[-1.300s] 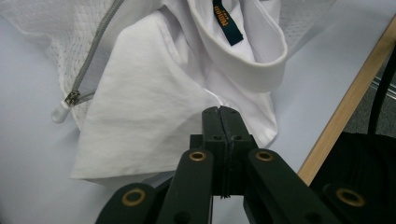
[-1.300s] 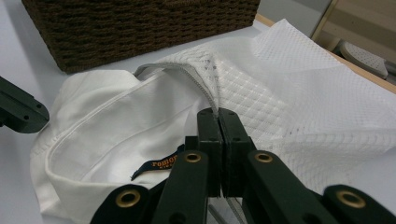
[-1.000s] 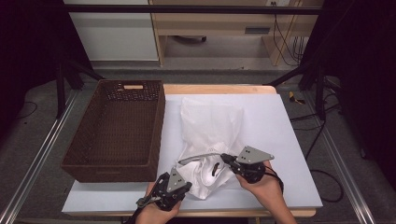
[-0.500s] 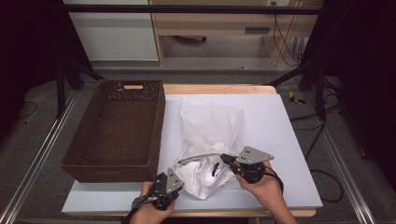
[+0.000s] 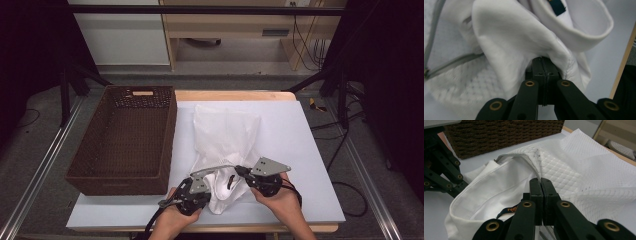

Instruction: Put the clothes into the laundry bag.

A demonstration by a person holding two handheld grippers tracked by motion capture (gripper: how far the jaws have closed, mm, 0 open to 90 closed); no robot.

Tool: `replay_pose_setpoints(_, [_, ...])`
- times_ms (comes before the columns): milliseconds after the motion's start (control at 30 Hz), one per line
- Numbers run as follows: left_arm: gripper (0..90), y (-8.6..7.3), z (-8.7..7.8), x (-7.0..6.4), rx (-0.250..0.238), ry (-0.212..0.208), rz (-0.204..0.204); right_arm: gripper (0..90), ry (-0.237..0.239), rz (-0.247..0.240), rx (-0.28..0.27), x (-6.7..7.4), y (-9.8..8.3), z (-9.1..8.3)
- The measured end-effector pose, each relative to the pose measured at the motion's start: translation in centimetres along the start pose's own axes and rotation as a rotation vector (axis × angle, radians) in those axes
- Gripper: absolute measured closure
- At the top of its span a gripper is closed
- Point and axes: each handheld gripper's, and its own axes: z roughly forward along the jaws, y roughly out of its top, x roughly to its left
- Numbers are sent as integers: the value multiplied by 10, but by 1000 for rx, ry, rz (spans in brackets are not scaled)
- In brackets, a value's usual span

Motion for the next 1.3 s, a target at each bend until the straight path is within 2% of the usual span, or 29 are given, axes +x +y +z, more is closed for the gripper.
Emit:
replay_pose_setpoints(100, [900,11,6,-3,-15,-18,26,891,-3,3,3,0,0,1])
replay_pose_setpoints(200, [900,17,10,-4,-33,-29,26,892,-6,6,9,0,-1,1])
replay_pose_setpoints(433, [900,31,21,-7,-58,-22,43,893,-1,7,14,0,0,2])
replay_pose_setpoints(567, [900,38,23,-4,-75,-1,50,893,3,8,10,0,0,2])
replay_pose_setpoints(600, [900,40,25,-3,-91,8,34,894,4,9,8,1,1,1])
replay_pose_setpoints(733, [900,42,27,0,-96,39,30,893,5,8,4,2,2,-1])
replay_pose_setpoints(900, [900,44,30,6,-115,75,-1,893,5,5,-1,3,3,-3])
replay_pose_setpoints(967, [900,44,31,9,-136,104,-29,893,5,4,1,4,3,-3])
replay_pose_setpoints(1167, [900,44,31,10,-134,115,-26,893,1,8,7,3,2,-2])
replay_pose_setpoints(1267, [900,45,31,12,-140,126,-38,893,-3,6,7,3,2,-3])
replay_pose_setpoints(1300, [900,44,32,13,-127,124,-25,893,-6,6,8,3,2,-3])
